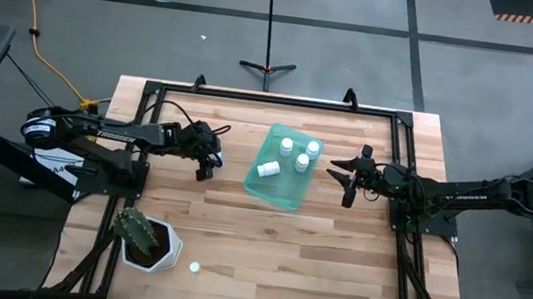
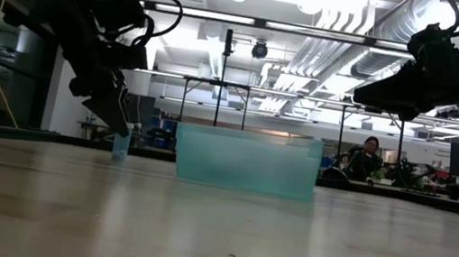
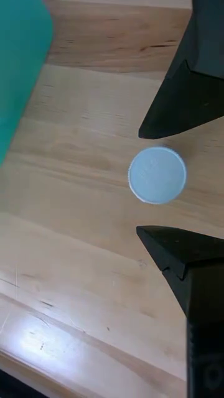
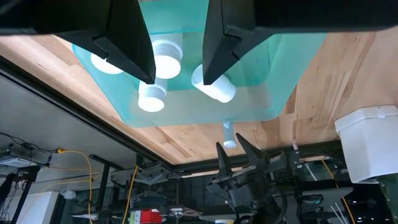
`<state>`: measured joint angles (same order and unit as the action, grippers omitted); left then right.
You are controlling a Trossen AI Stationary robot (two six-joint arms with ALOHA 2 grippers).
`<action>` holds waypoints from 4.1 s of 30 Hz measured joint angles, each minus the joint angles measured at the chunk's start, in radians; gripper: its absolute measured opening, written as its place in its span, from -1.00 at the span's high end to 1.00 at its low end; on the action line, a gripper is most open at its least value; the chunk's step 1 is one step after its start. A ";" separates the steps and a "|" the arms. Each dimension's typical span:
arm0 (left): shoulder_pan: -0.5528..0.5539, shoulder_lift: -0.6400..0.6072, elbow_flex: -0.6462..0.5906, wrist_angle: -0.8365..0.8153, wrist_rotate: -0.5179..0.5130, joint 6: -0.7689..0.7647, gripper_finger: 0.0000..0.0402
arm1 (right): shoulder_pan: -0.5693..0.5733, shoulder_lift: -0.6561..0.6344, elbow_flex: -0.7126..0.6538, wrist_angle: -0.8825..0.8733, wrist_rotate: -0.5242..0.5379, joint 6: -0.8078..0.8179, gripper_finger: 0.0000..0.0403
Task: Pick and place pill bottles into a basket
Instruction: Put the blue pill bottle into the blue bin, then put the yellow pill bottle into the blue bin
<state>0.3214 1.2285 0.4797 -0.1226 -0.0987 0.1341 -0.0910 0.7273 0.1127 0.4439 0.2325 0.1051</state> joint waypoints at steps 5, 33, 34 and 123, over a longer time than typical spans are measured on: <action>0.000 0.000 0.000 -0.001 0.000 0.000 -0.37 | 0.000 0.000 0.000 0.000 0.000 0.000 0.38; -0.001 0.000 0.016 0.096 0.016 0.029 0.13 | 0.000 0.000 0.000 0.000 0.000 0.000 0.38; -0.001 0.000 0.029 0.098 0.018 0.029 0.11 | 0.000 0.000 0.000 0.000 0.000 0.000 0.38; -0.487 0.267 1.111 -0.845 0.022 0.073 -0.12 | 0.000 0.000 0.000 -0.065 0.000 0.052 0.38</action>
<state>-0.1660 1.4960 1.5905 -0.9675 -0.0763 0.2067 -0.0910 0.7273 0.1131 0.3790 0.2329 0.1570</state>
